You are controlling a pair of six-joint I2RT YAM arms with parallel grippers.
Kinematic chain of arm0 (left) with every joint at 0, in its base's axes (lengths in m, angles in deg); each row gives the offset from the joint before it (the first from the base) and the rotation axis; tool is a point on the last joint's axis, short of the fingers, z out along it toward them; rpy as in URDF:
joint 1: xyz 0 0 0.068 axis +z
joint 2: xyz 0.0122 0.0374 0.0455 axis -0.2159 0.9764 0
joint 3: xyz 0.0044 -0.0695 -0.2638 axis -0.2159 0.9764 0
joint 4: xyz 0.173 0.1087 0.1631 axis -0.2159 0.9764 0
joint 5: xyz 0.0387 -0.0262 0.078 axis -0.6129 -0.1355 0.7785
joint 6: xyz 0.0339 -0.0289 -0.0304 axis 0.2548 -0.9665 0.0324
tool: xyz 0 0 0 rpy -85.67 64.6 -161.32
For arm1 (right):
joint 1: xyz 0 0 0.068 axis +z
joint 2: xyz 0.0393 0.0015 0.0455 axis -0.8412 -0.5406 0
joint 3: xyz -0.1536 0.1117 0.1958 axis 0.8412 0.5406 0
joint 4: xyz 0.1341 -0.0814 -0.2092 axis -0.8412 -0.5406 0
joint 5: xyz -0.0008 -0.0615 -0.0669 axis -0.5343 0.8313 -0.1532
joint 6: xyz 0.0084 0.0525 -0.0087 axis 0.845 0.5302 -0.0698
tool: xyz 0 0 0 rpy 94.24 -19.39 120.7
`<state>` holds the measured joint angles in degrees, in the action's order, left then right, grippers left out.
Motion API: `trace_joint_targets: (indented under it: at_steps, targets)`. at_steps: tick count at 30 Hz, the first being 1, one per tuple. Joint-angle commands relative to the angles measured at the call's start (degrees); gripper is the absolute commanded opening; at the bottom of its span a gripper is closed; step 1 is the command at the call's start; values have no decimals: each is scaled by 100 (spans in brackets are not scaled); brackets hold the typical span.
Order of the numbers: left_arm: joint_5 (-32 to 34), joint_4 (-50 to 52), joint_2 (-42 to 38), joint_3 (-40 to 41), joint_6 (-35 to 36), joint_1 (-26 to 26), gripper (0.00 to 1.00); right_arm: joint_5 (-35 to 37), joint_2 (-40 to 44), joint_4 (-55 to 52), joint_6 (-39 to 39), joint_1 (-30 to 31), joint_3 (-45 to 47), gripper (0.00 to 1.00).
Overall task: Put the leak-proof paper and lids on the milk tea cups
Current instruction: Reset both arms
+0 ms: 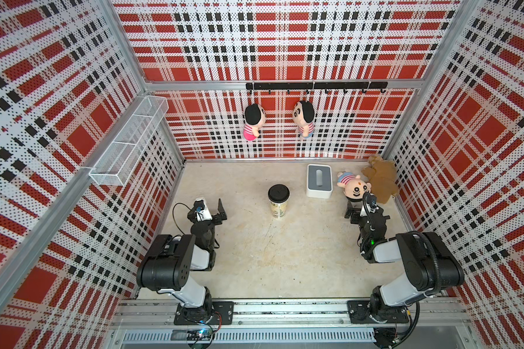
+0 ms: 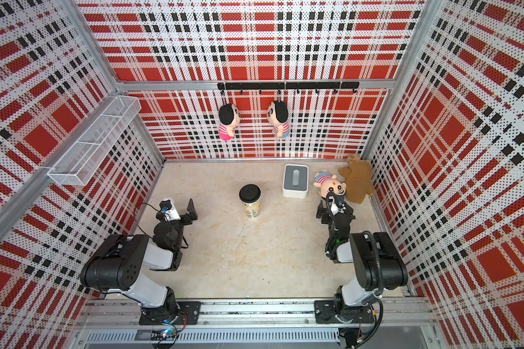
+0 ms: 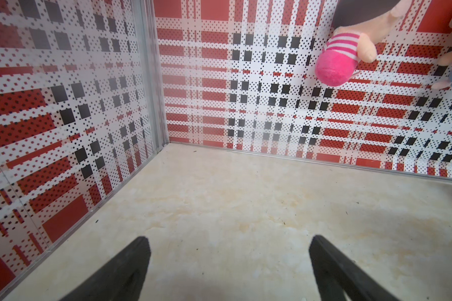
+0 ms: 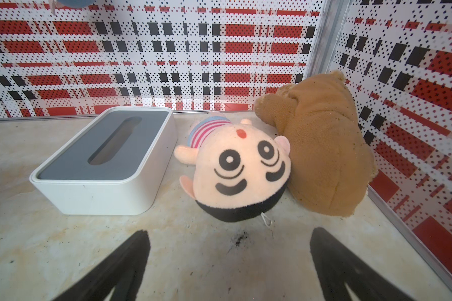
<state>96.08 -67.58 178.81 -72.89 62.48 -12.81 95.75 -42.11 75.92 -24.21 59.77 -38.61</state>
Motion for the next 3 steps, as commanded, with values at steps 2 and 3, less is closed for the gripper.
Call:
trace_joint_targets:
  at_steps: [2, 3]
  targets:
    - [-51, 64, -75, -91, -32, 30, 98, -59, -20, 133, -18, -22, -32, 100]
    - [-48, 53, -68, -91, -28, 34, 98, -61, -2, 166, -25, -22, -9, 100]
